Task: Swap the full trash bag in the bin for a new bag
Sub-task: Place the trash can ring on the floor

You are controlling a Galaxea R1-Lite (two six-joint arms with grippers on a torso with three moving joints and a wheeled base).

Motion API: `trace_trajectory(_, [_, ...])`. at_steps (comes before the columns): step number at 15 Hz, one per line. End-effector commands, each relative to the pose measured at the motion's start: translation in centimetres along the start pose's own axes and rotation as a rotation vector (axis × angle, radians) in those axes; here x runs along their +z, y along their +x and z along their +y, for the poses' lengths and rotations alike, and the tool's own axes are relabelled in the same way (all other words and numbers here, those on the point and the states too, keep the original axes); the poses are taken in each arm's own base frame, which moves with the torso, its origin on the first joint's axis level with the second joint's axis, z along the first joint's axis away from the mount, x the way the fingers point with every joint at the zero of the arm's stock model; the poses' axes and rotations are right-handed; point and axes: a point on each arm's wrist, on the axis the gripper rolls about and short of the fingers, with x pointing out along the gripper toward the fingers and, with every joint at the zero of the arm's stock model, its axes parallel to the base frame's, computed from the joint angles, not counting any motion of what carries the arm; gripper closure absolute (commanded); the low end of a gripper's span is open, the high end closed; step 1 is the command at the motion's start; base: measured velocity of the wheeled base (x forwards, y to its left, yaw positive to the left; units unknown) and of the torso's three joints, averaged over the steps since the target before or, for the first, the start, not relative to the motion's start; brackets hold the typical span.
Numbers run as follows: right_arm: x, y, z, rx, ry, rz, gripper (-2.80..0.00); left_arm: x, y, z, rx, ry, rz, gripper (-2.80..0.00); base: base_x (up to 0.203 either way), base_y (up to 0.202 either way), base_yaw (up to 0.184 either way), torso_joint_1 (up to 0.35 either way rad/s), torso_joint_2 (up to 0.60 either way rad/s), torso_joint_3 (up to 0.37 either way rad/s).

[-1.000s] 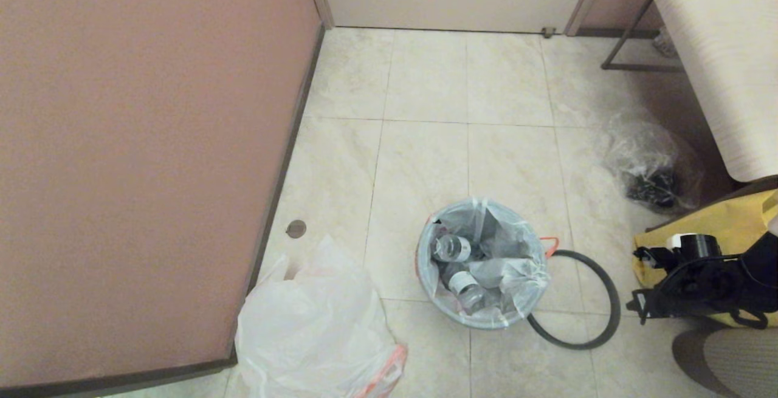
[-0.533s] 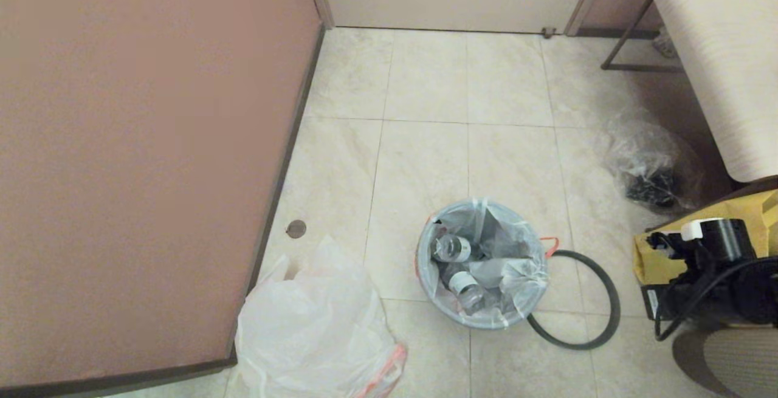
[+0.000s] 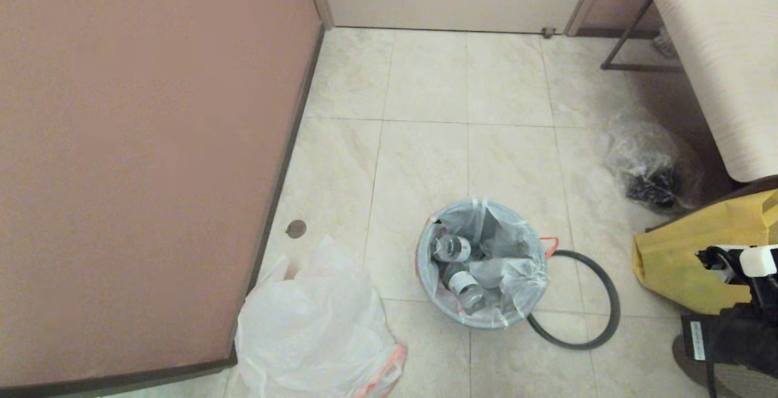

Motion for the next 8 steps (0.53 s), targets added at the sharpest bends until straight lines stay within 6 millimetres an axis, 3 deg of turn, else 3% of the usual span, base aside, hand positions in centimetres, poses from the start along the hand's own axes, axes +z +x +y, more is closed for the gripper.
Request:
trace_trajectory(1, [0.3,-2.6,0.5,0.024,-0.018,-0.091,0.00,0.0,0.0,0.0,0.001,0.000,0.001,0.00,0.000,0.000,0.000,0.000,0.00,0.000])
trace_trajectory(3, [1.4,-4.5,1.4,0.046,-0.037,-0.161,0.00,0.0,0.0,0.0,0.000,0.000,0.001,0.00,0.000,0.000,0.000,0.000,0.00,0.000])
trace_trajectory(8, [1.3,-5.8,2.8,0.127,-0.033,-0.189,0.00,0.0,0.0,0.0,0.000,0.000,0.001,0.00,0.000,0.000,0.000,0.000,0.00,0.000])
